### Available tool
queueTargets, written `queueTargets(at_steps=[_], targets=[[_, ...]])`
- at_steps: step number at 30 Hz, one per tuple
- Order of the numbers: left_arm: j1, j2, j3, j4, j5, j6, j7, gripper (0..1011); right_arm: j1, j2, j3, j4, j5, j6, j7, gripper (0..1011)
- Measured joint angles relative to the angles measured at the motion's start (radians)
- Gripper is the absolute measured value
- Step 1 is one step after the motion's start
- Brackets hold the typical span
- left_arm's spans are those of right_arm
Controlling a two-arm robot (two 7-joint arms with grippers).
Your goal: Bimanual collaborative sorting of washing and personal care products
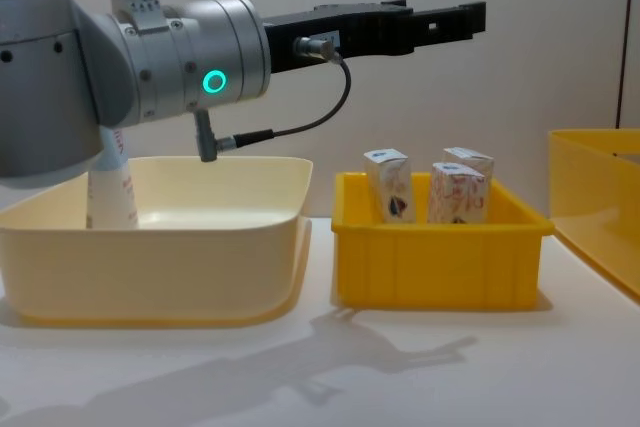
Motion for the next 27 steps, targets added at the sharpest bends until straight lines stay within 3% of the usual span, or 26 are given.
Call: queueTargets(at_steps=[13,27], targets=[[0.000,0.000,0.000,0.000,0.000,0.000,0.000,1003,-0.002,-0.003,0.002,-0.001,-0.003,-0.020,0.001,1001],[0.000,0.000,0.000,0.000,0.000,0.000,0.000,1003,-0.016,-0.013,0.027,-0.042,-0.002,-0.154,0.025,1001]])
